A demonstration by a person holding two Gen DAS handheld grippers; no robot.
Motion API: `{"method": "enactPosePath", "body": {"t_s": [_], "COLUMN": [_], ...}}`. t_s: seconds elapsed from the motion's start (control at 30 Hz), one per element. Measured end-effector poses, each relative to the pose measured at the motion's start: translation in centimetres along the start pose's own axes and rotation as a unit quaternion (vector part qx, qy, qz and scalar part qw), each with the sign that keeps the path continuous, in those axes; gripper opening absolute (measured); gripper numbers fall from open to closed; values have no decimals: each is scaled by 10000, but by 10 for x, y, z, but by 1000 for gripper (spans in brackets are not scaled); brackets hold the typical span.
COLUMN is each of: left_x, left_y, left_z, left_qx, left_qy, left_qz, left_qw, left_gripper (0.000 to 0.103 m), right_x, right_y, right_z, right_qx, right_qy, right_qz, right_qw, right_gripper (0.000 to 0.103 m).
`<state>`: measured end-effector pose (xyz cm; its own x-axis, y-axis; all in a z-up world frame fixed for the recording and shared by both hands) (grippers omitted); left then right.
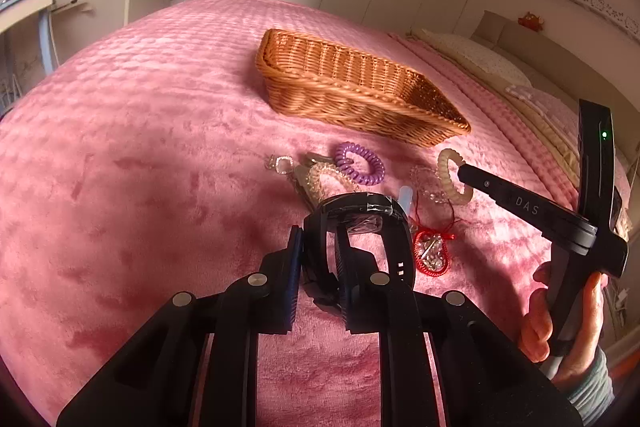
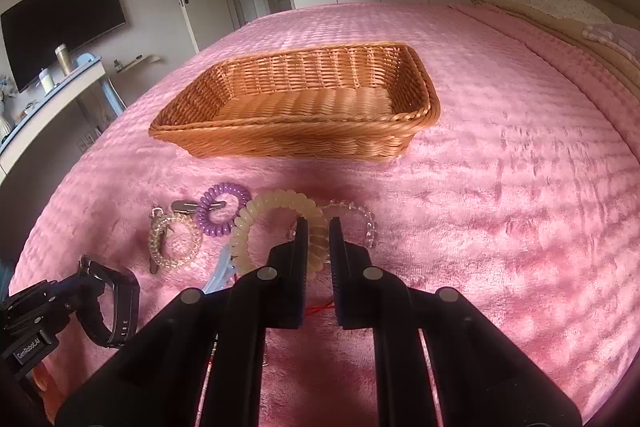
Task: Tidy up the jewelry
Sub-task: 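Drop the watch into the basket with left tool while right tool drops hair tie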
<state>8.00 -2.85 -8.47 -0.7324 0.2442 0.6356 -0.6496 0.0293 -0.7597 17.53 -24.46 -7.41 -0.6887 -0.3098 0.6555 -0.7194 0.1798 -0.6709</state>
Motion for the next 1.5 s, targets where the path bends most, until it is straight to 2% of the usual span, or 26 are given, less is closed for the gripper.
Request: {"method": "enactPosePath", "body": {"t_s": [0.2, 0.33, 0.47, 0.57, 0.73, 0.9, 1.07, 1.23, 1.4, 1.5], "left_x": [21, 26, 15, -18, -92, -143, -165, -145, -84, -46], "left_y": [-32, -70, -117, -152, -178, -174, -159, -163, -166, -159], "left_z": [1, 2, 4, 2, -9, -17, -23, -22, -27, -28], "left_qx": [-94, -248, -373, -430, -425, -530, -577, -538, -459, -465], "left_qy": [93, 161, 165, 248, 146, 33, 93, 239, 462, 522], "left_qz": [430, 686, 821, 698, 261, -149, -442, -263, 219, 458], "left_qw": [9990, 9972, 9958, 9963, 9987, 9985, 9973, 9979, 9976, 9965], "left_gripper": [10, 10, 10, 10, 10, 10, 11, 27, 34, 41], "right_x": [33, 49, 42, 16, -50, -105, -127, -122, -86, -55], "right_y": [-21, -51, -86, -114, -134, -127, -114, -113, -111, -106], "right_z": [-17, -34, -39, -33, -13, 8, 11, 13, 8, 1], "right_qx": [138, 323, 320, 217, -55, -221, -184, -227, -240, -182], "right_qy": [-146, -174, -56, 147, 385, 692, 724, 667, 365, 140], "right_qz": [374, 649, 771, 667, 17, -583, -886, -854, -623, -379], "right_qw": [9991, 9972, 9965, 9974, 9992, 9956, 9933, 9938, 9971, 9990], "right_gripper": [9, 9, 9, 9, 9, 9, 9, 10, 16, 26]}}
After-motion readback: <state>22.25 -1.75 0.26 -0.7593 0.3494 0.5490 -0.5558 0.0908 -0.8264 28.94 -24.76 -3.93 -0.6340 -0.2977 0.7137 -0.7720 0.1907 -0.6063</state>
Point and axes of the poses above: each gripper's, at about its wrist camera, not at the fingertips, and x roughly against the way its jaws point, z to its right, y to its underside, the point moved 9 cm from there along -x, roughly the way its jaws point, and after that the axes turned 12 degrees about -x, right-handed, at the moved point
